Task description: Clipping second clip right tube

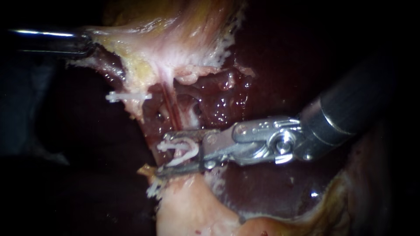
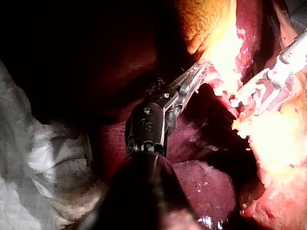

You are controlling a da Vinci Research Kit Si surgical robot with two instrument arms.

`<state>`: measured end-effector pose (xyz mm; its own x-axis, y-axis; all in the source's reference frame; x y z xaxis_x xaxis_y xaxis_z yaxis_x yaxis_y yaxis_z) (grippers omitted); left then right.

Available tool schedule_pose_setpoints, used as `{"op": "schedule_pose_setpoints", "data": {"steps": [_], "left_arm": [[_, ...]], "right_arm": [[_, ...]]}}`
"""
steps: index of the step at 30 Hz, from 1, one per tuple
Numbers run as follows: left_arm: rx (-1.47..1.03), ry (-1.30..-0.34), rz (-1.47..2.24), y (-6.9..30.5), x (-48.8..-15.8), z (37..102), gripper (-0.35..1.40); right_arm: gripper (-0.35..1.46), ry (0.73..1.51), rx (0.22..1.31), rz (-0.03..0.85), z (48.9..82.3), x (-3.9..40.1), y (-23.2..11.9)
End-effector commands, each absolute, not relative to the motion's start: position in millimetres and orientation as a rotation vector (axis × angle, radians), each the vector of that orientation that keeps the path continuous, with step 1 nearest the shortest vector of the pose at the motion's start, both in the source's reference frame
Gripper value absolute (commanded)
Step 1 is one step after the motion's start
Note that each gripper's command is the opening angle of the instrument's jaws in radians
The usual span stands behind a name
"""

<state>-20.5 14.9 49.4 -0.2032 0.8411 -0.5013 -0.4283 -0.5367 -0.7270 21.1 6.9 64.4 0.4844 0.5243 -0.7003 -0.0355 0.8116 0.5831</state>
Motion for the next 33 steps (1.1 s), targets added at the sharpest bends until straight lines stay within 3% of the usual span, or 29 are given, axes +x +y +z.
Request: {"op": "schedule_pose_setpoints", "data": {"steps": [1,11,24,33], "left_arm": [[-1.162,-0.555,1.857,14.9,-20.5,49.4,-0.35],[-1.162,-0.555,1.857,14.9,-20.5,49.4,-0.35],[-1.163,-0.558,1.858,14.8,-20.0,49.3,-0.35],[-1.164,-0.560,1.859,14.9,-19.6,49.2,-0.35]], "right_arm": [[0.50,1.018,0.543,0.362,64.4,21.1,6.9],[0.50,1.019,0.545,0.361,64.1,21.0,6.8],[0.50,1.045,0.557,0.379,60.4,18.8,8.1],[0.49,1.047,0.557,0.390,59.8,17.2,9.2]]}}
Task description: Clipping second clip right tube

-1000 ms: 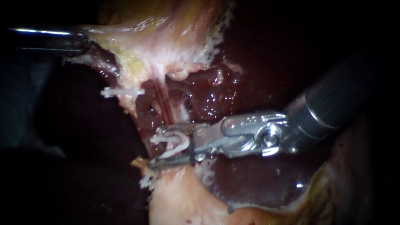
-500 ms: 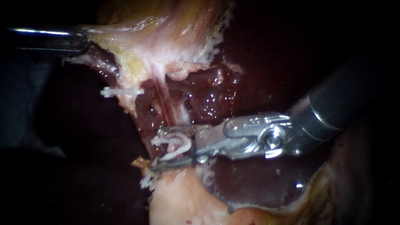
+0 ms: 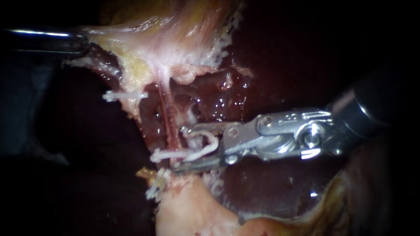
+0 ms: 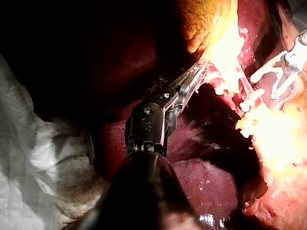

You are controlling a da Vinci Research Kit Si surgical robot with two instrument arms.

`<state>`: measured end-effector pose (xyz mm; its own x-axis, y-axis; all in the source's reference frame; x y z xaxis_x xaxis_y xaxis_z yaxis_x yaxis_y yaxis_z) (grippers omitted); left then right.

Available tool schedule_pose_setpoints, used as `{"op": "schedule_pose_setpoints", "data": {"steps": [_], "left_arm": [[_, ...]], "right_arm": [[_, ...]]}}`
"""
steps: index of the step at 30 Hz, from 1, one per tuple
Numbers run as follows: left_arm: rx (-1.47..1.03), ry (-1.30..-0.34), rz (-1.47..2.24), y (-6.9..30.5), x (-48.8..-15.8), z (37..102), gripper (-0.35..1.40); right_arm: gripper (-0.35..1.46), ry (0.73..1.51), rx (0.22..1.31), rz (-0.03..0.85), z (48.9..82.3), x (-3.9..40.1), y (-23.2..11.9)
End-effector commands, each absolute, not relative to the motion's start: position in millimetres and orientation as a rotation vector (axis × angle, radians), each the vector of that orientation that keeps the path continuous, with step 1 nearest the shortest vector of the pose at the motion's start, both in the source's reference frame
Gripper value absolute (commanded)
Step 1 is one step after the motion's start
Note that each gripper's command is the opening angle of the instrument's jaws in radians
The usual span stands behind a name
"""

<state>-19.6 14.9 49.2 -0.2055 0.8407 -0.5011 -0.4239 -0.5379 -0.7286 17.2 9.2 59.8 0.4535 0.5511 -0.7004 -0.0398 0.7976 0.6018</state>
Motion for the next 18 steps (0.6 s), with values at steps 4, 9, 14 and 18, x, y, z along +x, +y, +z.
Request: {"op": "schedule_pose_setpoints", "data": {"steps": [4,9,14,18], "left_arm": [[-1.164,-0.560,1.859,14.8,-19.6,49.2,-0.35],[-1.164,-0.560,1.858,14.8,-19.7,49.1,-0.35],[-1.163,-0.560,1.858,14.8,-19.7,49.1,-0.35],[-1.163,-0.560,1.858,14.8,-19.7,49.1,-0.35]], "right_arm": [[0.49,1.051,0.556,0.406,60.5,17.5,9.3],[0.49,1.047,0.592,0.431,61.5,18.2,9.0],[0.49,1.060,0.614,0.447,62.2,19.1,8.7],[0.50,1.079,0.624,0.467,62.9,19.8,8.6]]}}
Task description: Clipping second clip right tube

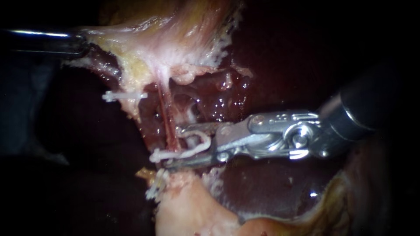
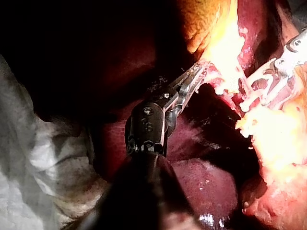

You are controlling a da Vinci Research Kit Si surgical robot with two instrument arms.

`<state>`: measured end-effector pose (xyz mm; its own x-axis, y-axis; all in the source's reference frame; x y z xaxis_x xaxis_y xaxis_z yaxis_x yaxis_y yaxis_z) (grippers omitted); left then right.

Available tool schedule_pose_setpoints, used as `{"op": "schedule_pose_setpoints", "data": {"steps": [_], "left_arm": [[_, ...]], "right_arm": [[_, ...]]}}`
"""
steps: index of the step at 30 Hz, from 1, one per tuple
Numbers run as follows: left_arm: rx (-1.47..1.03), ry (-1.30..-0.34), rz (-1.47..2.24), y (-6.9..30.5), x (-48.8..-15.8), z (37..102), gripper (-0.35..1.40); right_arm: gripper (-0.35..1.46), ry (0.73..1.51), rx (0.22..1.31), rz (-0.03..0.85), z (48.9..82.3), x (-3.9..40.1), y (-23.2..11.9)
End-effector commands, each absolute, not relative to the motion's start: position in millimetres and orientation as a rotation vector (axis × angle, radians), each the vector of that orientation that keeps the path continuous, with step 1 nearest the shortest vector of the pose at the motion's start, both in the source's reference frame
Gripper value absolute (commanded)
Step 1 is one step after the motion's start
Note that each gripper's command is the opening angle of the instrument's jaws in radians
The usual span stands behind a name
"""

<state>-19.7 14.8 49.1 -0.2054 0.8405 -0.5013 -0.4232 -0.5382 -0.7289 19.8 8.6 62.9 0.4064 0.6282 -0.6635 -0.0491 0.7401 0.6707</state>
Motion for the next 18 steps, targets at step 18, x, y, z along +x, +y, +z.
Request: {"op": "schedule_pose_setpoints", "data": {"steps": [18], "left_arm": [[-1.163,-0.559,1.858,14.8,-19.8,49.1,-0.35]], "right_arm": [[0.50,1.217,0.769,0.506,64.8,22.1,8.0]]}}
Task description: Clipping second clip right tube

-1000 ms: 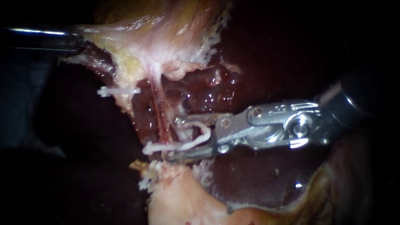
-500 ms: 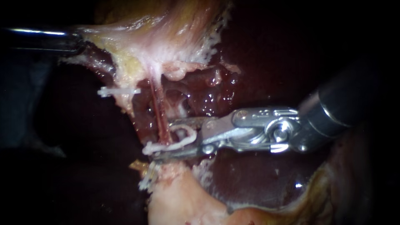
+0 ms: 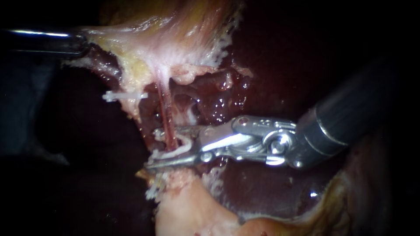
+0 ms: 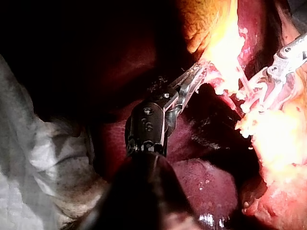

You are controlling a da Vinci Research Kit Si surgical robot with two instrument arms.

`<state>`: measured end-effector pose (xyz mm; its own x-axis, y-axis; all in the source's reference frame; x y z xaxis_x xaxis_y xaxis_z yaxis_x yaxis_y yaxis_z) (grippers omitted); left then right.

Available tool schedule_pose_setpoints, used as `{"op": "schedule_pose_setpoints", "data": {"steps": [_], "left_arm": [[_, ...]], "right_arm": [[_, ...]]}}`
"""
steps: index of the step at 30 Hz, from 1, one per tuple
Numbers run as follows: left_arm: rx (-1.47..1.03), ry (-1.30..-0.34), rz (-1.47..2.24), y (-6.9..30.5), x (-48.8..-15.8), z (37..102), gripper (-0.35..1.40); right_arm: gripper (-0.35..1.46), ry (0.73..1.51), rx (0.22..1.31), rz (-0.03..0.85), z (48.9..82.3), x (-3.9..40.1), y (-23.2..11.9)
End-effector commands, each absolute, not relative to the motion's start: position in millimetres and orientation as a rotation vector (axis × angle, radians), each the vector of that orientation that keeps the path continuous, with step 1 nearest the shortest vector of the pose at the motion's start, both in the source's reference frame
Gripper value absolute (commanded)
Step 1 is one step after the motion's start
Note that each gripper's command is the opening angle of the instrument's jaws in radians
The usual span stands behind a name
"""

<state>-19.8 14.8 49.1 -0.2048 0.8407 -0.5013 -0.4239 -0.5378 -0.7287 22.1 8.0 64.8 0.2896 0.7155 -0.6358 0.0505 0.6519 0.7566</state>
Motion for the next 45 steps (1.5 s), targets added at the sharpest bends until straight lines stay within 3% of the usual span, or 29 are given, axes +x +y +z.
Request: {"op": "schedule_pose_setpoints", "data": {"steps": [1,9,23,34,45], "left_arm": [[-1.163,-0.559,1.858,14.8,-19.8,49.1,-0.35],[-1.163,-0.560,1.858,14.9,-19.8,49.2,-0.35],[-1.160,-0.560,1.853,15.0,-19.6,49.4,-0.35],[-1.160,-0.560,1.853,15.0,-19.6,49.4,-0.35],[-1.160,-0.559,1.853,15.0,-19.7,49.4,-0.35]], "right_arm": [[0.50,1.220,0.771,0.505,64.8,22.2,8.0],[0.50,1.241,0.811,0.471,63.8,22.3,7.3],[0.49,1.295,0.891,0.424,58.7,23.6,5.6],[0.46,1.279,0.946,0.477,59.3,23.5,5.9],[0.40,1.299,1.007,0.460,59.8,23.6,6.0]]}}
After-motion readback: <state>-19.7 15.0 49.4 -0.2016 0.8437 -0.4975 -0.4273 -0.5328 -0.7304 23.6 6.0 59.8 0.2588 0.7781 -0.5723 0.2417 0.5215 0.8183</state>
